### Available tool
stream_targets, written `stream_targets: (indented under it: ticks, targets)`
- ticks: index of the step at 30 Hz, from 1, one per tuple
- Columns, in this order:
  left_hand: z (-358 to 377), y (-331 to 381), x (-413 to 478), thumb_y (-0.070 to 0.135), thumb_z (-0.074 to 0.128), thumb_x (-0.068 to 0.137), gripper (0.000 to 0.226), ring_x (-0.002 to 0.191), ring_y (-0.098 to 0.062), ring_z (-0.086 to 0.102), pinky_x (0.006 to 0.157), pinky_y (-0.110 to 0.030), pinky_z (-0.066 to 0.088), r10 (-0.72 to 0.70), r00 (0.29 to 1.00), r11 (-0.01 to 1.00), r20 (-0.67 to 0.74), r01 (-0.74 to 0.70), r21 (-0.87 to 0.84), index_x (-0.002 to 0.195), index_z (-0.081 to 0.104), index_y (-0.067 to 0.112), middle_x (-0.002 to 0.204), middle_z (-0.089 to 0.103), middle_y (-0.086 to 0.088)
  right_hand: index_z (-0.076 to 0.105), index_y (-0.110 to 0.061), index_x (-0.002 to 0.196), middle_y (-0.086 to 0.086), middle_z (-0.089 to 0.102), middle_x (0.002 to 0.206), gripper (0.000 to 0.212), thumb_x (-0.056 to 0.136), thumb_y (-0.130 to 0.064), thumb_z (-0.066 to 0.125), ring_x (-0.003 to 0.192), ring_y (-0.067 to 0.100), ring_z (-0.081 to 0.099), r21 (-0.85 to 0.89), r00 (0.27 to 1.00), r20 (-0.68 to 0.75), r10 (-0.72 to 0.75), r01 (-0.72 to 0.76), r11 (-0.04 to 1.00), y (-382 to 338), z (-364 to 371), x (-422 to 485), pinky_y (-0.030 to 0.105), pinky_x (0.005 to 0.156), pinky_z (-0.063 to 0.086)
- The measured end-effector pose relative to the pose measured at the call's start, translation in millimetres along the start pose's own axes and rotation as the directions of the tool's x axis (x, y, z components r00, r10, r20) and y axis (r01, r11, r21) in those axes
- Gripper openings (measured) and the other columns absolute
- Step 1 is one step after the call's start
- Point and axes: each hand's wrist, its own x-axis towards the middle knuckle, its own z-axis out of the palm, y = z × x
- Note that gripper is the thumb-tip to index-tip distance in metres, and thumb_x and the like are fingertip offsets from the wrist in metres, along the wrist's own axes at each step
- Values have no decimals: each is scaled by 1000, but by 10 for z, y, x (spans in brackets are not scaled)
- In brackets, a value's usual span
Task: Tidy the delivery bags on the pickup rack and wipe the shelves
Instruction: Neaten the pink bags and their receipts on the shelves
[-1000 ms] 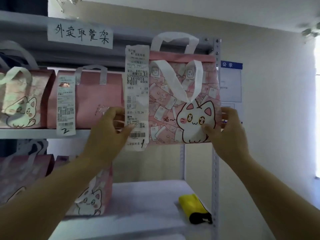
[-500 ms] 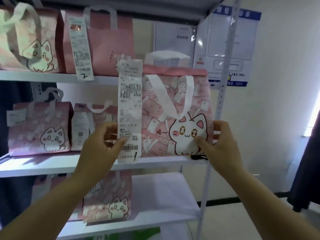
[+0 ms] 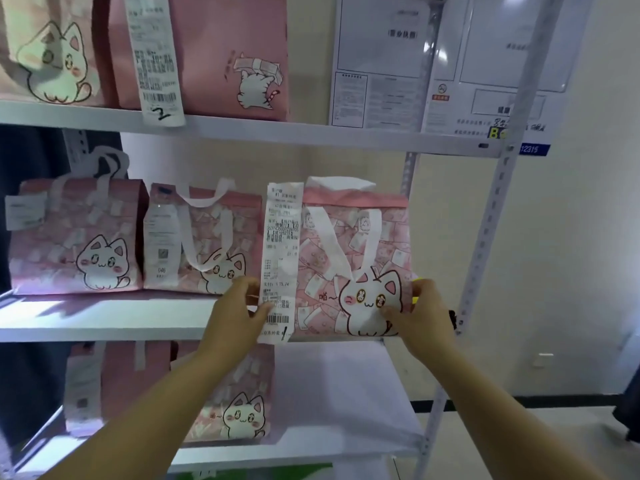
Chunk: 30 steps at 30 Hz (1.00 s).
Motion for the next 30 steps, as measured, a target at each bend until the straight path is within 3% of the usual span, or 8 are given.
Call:
stream_targets:
  ticks: [4, 7, 11, 15, 19, 22, 26, 30]
  targets:
    - [202, -210, 266, 16, 62, 88, 21, 82, 1, 57, 63, -13, 43, -33, 999, 999, 6, 33, 35, 101, 48, 25, 90, 56, 20, 46, -14, 96, -4, 56, 86, 34, 77, -18, 74, 76, 14, 57, -39, 998, 29, 53, -52, 998, 195, 237, 337, 30, 64, 49]
    - [342, -358, 429, 15, 62, 87, 22, 87, -6, 58, 73, -23, 48, -82, 996, 996, 29, 80, 47, 101, 48, 25, 91, 57, 17, 45, -15, 96, 4, 57, 92, 35, 76, -20, 74, 77, 19, 57, -75, 997, 44, 67, -64, 995, 361, 400, 535, 30, 60, 46]
    - [505, -485, 578, 14, 62, 87, 22, 89, -13, 60, 75, -25, 49, -127, 991, 991, 33, 126, 46, 100, 47, 23, 91, 57, 12, 44, -16, 96, 3, 57, 94, 39, 74, -22, 76, 82, 21, 57, -92, 995, 53, 87, -82, 992, 508, 525, 733, 38, 72, 52]
    - [607, -540, 703, 13, 62, 88, 19, 89, -13, 59, 77, -26, 48, -143, 990, 988, 8, 142, 56, 99, 49, 21, 98, 60, 5, 46, -18, 93, -1, 58, 91, 38, 73, -22, 77, 82, 19, 58, -84, 990, 90, 112, -104, 991, 559, 579, 901, 35, 71, 52]
    - [651, -580, 774, 14, 64, 86, 17, 95, -15, 59, 85, -34, 52, -155, 988, 986, -13, 155, 66, 97, 51, 20, 106, 63, 1, 49, -20, 100, 0, 61, 103, 38, 74, -22, 76, 90, 18, 58, -85, 985, 136, 107, -96, 992, 616, 570, 994, 31, 73, 49]
    - [638, -559, 771, 16, 66, 85, 18, 93, -11, 57, 76, -21, 47, -131, 991, 990, -33, 133, 54, 96, 52, 20, 103, 62, 3, 49, -14, 119, 5, 57, 118, 44, 80, -24, 69, 101, 23, 57, -140, 988, 126, 92, -74, 987, 617, 474, 1003, 31, 77, 46]
    - [512, -520, 748, 23, 70, 82, 23, 95, -11, 58, 72, -17, 41, -105, 992, 993, -72, 109, 47, 99, 55, 21, 104, 61, 5, 46, -14, 131, 5, 51, 128, 49, 85, -25, 62, 105, 22, 55, -162, 999, 48, -13, 21, 987, 434, 234, 940, 30, 78, 45]
    - [303, -333, 708, 24, 70, 81, 20, 93, -9, 57, 71, -20, 42, -39, 991, 998, -125, 45, 41, 95, 55, 25, 97, 58, 12, 52, -20, 121, -7, 54, 119, 37, 86, -26, 63, 97, 9, 53, -108, 980, 2, -197, 196, 975, 150, 52, 870, 18, 73, 40]
